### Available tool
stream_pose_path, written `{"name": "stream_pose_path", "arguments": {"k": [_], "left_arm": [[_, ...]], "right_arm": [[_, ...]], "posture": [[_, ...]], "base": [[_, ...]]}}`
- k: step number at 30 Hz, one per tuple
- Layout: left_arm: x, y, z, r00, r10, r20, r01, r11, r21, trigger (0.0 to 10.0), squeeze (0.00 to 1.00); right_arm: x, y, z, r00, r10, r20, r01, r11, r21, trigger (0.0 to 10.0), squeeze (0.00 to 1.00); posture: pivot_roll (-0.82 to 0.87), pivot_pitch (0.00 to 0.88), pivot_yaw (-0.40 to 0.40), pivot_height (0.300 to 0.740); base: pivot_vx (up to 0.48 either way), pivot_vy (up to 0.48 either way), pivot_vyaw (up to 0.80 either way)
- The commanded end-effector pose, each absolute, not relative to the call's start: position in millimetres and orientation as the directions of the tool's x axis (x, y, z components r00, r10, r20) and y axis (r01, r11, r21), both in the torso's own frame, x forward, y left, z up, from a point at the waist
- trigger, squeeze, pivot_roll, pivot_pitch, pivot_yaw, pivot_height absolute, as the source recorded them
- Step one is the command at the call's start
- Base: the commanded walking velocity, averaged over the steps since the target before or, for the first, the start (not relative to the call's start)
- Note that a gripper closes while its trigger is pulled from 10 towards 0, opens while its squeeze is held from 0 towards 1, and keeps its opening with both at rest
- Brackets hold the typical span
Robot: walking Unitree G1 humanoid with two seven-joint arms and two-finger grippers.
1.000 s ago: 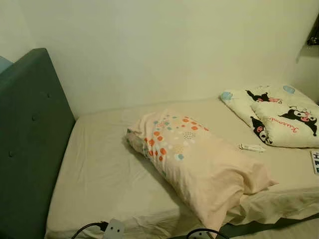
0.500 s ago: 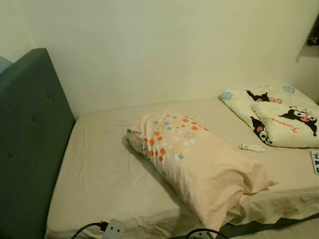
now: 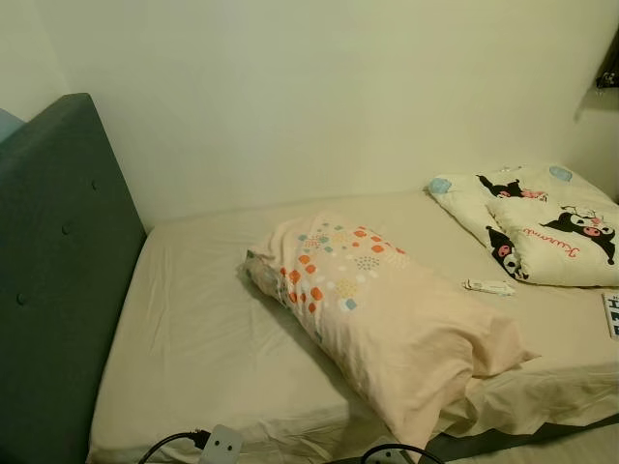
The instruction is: Clean up the room
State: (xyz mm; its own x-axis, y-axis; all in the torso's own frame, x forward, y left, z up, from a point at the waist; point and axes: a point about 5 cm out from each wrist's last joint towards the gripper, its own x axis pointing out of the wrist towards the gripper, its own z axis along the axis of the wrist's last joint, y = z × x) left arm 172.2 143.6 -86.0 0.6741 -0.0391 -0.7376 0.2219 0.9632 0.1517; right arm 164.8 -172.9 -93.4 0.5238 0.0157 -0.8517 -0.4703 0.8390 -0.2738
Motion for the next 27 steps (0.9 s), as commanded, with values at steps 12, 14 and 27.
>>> {"name": "stream_pose_path", "arguments": {"k": [12,14,27], "left_arm": [[167.4,151.2,-88.8,0.654,-0.021,-0.756,0.238,0.955,0.179,10.0,0.00],[167.3,151.5,-88.8,0.654,-0.021,-0.757,0.237,0.955,0.179,10.0,0.00],[167.0,152.0,-88.9,0.654,-0.020,-0.757,0.237,0.955,0.179,10.0,0.00]], "right_arm": [[166.2,-168.1,-93.0,0.531,0.030,-0.847,-0.479,0.835,-0.271,10.0,0.00],[165.8,-167.9,-93.2,0.530,0.030,-0.847,-0.479,0.835,-0.270,10.0,0.00],[165.1,-168.6,-93.5,0.527,0.028,-0.850,-0.481,0.834,-0.271,10.0,0.00]], "posture": [[-0.06,0.000,0.015,0.727],[-0.06,0.000,0.016,0.727],[-0.06,0.000,0.016,0.727]], "base": [[0.000,0.000,0.00],[0.000,0.000,0.00],[0.000,0.000,0.00]]}}
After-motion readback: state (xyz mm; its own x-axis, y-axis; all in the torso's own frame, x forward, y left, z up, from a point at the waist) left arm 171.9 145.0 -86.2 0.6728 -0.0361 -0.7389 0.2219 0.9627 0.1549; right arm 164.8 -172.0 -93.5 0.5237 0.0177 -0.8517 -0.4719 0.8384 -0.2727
